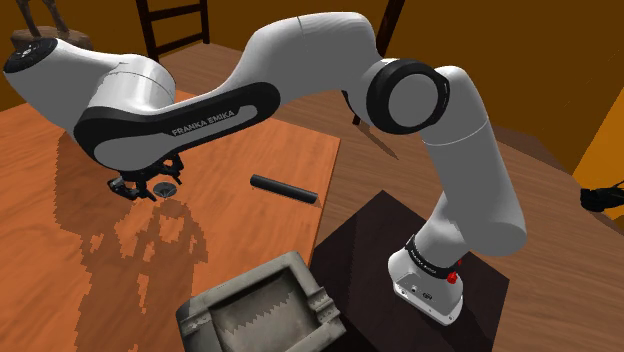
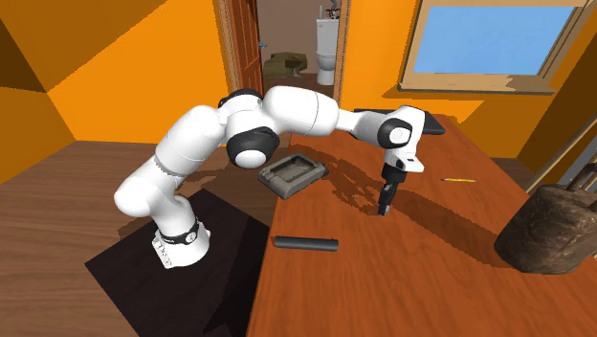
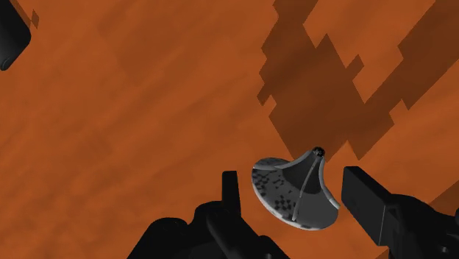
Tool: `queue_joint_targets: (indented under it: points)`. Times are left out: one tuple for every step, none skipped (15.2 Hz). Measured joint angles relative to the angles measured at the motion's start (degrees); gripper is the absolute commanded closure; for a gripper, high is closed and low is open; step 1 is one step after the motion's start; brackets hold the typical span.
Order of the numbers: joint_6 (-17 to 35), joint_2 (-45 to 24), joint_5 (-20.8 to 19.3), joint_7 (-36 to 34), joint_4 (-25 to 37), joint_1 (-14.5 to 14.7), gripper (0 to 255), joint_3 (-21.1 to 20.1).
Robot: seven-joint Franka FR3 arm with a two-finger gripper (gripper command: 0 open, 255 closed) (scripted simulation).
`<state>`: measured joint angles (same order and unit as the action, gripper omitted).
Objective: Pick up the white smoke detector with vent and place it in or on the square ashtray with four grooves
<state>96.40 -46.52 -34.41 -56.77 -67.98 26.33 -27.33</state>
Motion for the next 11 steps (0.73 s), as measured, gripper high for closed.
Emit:
queue_joint_targets:
  points:
    - [0.00,0.00,0.00,0.00,0.00,0.00,255,0.00]
    - [0.00,0.00,0.00,0.00,0.00,0.00,255,0.00]
    - [0.00,0.00,0.00,0.00,0.00,0.00,255,0.00]
    - [0.00,0.00,0.00,0.00,0.00,0.00,255,0.00]
    - [0.00,0.00,0.00,0.00,0.00,0.00,255,0.00]
    - [0.00,0.00,0.00,0.00,0.00,0.00,255,0.00]
    - [0.00,0.00,0.00,0.00,-0.01,0.00,255,0.00]
    - [0.00,0.00,0.00,0.00,-0.01,0.00,255,0.00]
    - [0.00,0.00,0.00,0.00,0.00,0.00,255,0.00]
    - [-0.31,0.01,0.04,0.12,0.34,0.07,255,-0.01]
    - [-0.68,0.27,0.14,0.29,0.49,0.04,255,-0.07]
